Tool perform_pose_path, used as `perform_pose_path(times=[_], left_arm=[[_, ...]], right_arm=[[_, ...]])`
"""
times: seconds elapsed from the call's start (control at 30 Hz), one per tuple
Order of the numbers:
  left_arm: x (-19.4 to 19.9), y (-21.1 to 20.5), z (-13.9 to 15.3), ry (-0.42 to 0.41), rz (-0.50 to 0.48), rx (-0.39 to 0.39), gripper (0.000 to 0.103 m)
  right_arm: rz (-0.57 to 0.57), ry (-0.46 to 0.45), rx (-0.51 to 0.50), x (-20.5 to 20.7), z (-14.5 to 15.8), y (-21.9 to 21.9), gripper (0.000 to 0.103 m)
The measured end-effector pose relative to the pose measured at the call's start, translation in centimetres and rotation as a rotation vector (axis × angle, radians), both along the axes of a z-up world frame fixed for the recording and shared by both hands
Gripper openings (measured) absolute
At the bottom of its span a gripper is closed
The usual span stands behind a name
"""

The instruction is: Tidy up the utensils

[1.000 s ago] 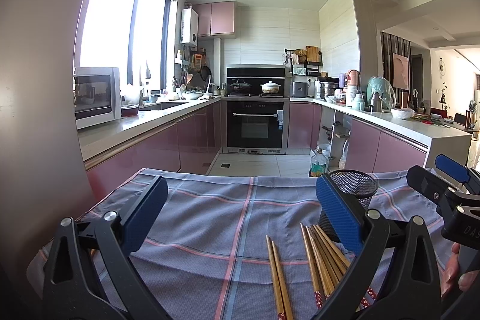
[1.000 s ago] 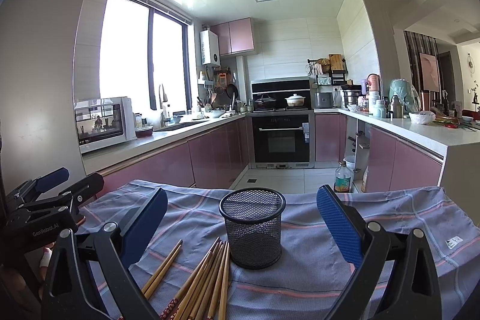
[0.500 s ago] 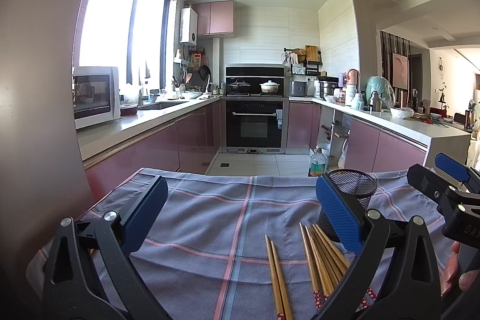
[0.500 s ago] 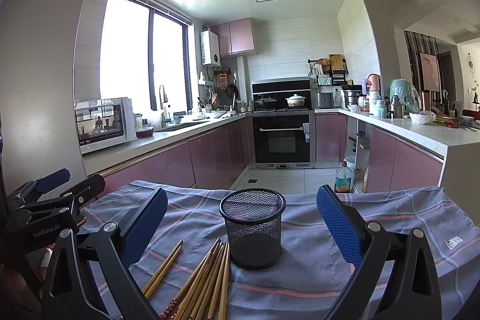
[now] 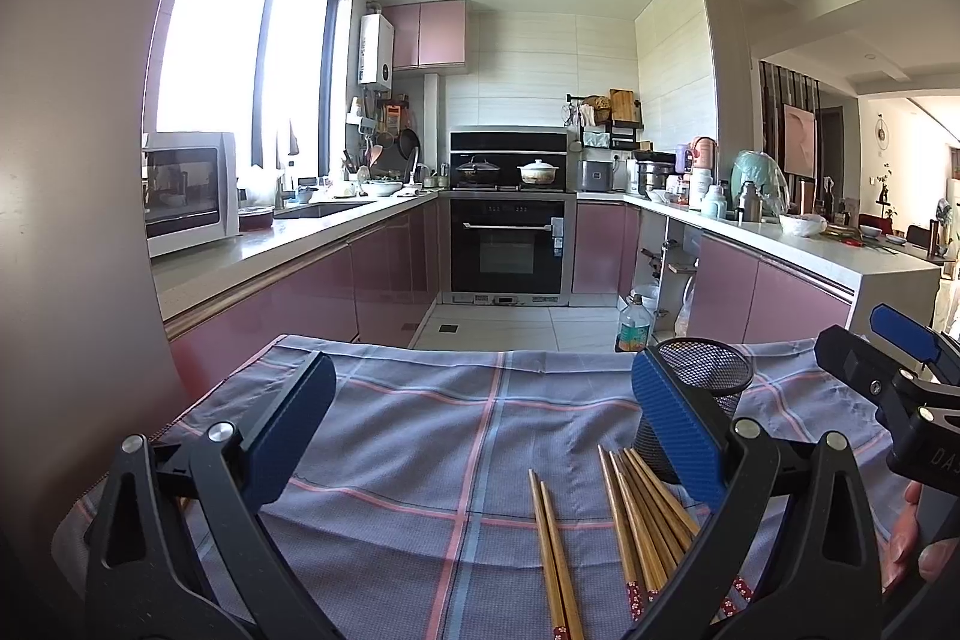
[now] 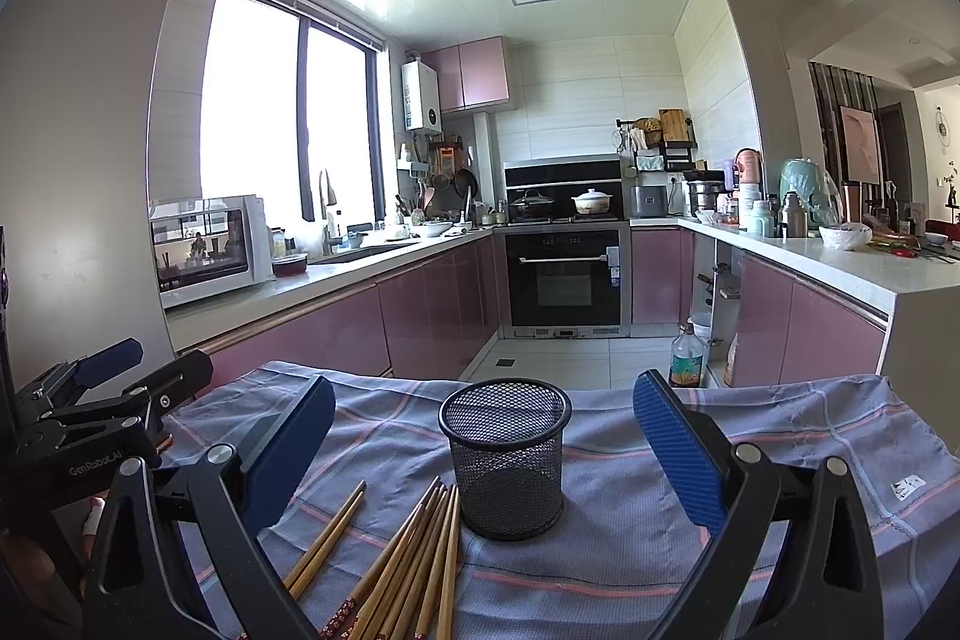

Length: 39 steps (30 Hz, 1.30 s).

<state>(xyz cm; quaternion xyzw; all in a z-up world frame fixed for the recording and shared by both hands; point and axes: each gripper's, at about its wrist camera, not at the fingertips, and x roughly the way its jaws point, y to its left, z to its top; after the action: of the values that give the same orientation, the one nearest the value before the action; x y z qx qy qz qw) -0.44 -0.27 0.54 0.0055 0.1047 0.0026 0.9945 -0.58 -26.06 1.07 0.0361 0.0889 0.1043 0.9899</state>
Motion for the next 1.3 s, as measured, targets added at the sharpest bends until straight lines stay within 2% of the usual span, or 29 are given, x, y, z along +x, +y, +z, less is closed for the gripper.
perform_pose_path(times=[0.7, 0.9, 1.07, 1.13, 1.3], left_arm=[[0.4, -0.3, -0.6, 0.023, -0.011, 0.005, 0.097], [1.4, -0.1, -1.4, 0.067, -0.024, 0.006, 0.097], [2.3, -0.2, -2.3, 0.136, -0.054, 0.025, 0.097], [3.0, -0.1, -3.0, 0.183, -0.066, 0.031, 0.097], [4.8, -0.2, -5.1, 0.3, -0.116, 0.05, 0.091]], right_arm=[[0.04, 0.036, 0.003, 1.0, -0.3, -0.2, 0.096], [0.082, 0.108, -0.042, 1.7, -1.2, 0.3, 0.096], [0.136, 0.228, -0.082, 3.0, -2.8, 0.8, 0.096], [0.15, 0.281, -0.104, 3.4, -3.6, 1.2, 0.092], [0.202, 0.412, -0.14, 4.8, -5.7, 2.0, 0.07]])
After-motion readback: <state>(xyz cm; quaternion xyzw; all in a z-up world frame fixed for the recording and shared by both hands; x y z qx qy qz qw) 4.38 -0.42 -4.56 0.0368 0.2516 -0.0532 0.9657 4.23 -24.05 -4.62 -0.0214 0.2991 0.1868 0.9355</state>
